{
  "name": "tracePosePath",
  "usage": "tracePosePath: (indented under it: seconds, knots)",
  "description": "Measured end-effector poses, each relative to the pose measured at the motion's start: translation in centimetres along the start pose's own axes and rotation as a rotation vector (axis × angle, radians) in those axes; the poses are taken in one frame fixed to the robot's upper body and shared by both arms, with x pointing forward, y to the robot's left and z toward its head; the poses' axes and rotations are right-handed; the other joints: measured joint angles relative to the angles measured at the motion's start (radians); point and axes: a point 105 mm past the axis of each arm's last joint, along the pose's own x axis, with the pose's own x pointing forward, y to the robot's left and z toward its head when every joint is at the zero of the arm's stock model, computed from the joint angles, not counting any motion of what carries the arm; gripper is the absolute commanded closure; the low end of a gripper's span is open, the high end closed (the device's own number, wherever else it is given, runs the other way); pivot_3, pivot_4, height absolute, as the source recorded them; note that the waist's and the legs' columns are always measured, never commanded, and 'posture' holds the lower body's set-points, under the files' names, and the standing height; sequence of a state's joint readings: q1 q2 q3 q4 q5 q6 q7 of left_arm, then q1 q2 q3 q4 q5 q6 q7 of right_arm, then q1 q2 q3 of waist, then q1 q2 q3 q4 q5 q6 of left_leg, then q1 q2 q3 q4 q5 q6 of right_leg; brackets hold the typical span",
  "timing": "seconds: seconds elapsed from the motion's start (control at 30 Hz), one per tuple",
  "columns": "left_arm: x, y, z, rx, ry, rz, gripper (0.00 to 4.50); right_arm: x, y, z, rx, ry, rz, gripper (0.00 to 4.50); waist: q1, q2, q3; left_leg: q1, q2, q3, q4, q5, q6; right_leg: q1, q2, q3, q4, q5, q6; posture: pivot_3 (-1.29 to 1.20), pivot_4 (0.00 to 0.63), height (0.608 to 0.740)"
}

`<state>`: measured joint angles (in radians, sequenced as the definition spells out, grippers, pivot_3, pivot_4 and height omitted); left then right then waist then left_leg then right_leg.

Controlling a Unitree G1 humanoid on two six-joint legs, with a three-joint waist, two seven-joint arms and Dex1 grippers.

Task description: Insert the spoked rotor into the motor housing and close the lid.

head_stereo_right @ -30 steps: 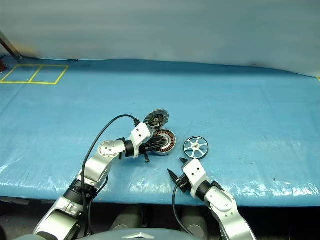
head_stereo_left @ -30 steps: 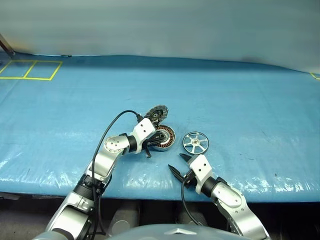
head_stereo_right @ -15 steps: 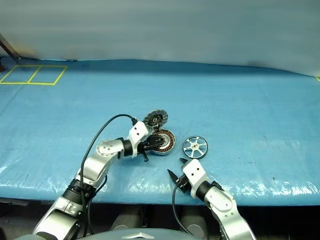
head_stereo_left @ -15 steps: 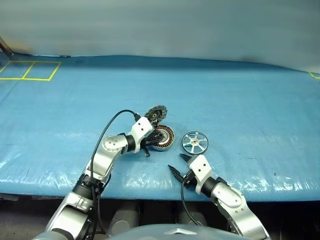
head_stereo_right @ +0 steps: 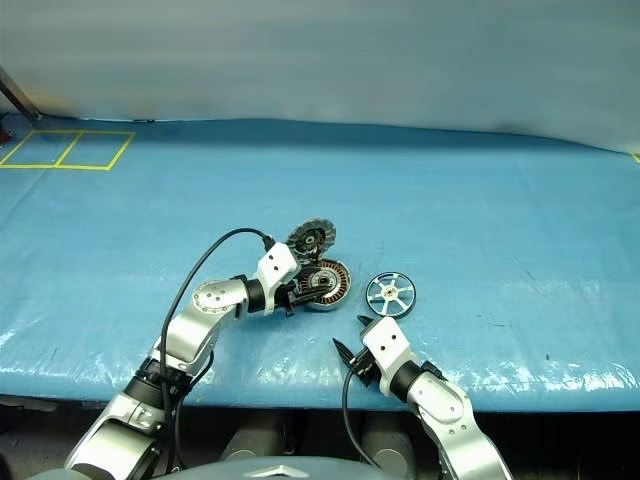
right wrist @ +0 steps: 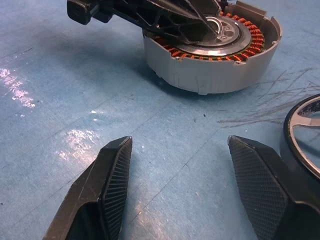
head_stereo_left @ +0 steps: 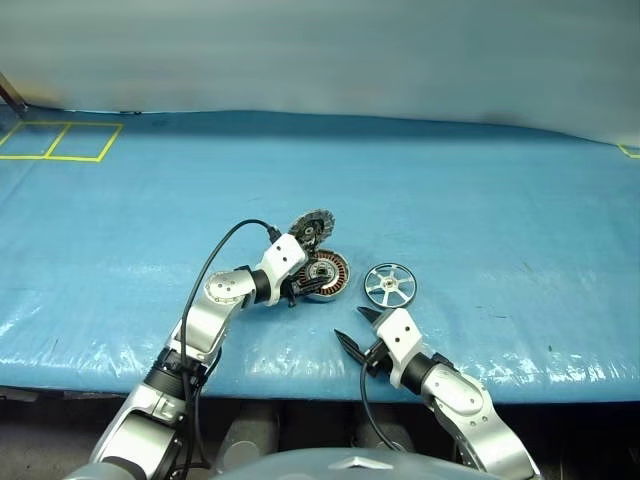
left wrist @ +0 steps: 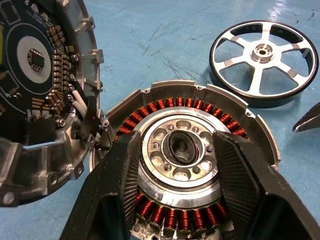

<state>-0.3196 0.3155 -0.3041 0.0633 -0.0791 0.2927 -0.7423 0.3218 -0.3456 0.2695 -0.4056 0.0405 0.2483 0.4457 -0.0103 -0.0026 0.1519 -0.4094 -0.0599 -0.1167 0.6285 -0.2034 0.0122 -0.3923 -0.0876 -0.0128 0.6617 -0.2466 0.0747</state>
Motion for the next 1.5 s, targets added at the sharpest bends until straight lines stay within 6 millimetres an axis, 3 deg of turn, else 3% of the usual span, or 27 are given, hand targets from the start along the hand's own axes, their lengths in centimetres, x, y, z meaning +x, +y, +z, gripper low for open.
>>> tracePosePath:
  seconds: [0.17, 0.37, 0.47, 0.63, 0.8, 1.2, 1.5]
  knots:
    - [-0.9, -0.4, 0.2, -0.057, -0.051, -0.027, 2.24, 0.0, 0.0, 0.0, 0.0, 0.003, -0.002, 1.24, -0.003, 0.0, 0.0, -0.001, 0.0, 0.0, -0.001, 0.0, 0.0, -0.001, 0.0, 0.0, 0.0, 0.0, 0.0, 0.0, 0.15, 0.74]
    - [-2.6, -0.2, 1.9, -0.102, -0.169, -0.043, 2.24, 0.0, 0.0, 0.0, -0.005, 0.002, 0.008, 1.24, 0.005, 0.0, 0.0, -0.001, 0.0, 0.0, 0.0, 0.0, 0.0, -0.001, -0.001, 0.0, -0.001, 0.0, -0.001, 0.0, 0.15, 0.74]
    - [-2.7, -0.4, 2.0, -0.133, -0.196, -0.047, 2.87, 0.0, 0.1, -0.2, -0.008, 0.009, 0.017, 1.24, 0.003, 0.0, 0.0, -0.001, 0.0, 0.0, 0.0, 0.0, 0.0, -0.001, -0.001, 0.0, -0.001, 0.0, -0.001, 0.0, 0.15, 0.74]
    - [-1.5, -0.7, 1.9, -0.112, -0.179, -0.024, 4.48, -0.1, 0.1, -0.3, -0.014, 0.013, 0.022, 1.24, 0.004, 0.0, 0.0, -0.001, 0.0, 0.0, 0.0, 0.0, 0.0, 0.0, 0.0, 0.0, 0.0, 0.0, 0.0, 0.0, 0.15, 0.74]
    - [-0.4, -0.5, 0.6, -0.081, -0.112, 0.005, 4.48, 0.0, 0.3, -0.3, -0.02, 0.006, 0.025, 1.24, 0.001, 0.0, 0.0, -0.001, 0.0, 0.0, 0.0, 0.0, 0.0, 0.0, 0.0, 0.0, 0.0, 0.0, 0.0, 0.0, 0.15, 0.74]
    - [0.8, -0.4, 0.2, -0.033, -0.053, -0.013, 4.48, -0.1, 0.5, -0.5, -0.001, 0.008, 0.007, 1.24, 0.002, 0.0, 0.0, 0.0, 0.0, 0.0, 0.0, 0.0, 0.0, 0.0, 0.0, 0.0, 0.0, 0.0, 0.0, 0.0, 0.15, 0.74]
    - [0.8, -0.5, 0.1, -0.116, -0.074, -0.018, 4.48, -0.1, 0.6, -0.7, -0.004, 0.004, 0.008, 1.24, -0.001, 0.0, 0.0, 0.001, 0.0, 0.0, 0.001, 0.0, 0.0, 0.001, 0.0, 0.0, 0.0, 0.0, 0.0, 0.0, 0.15, 0.74]
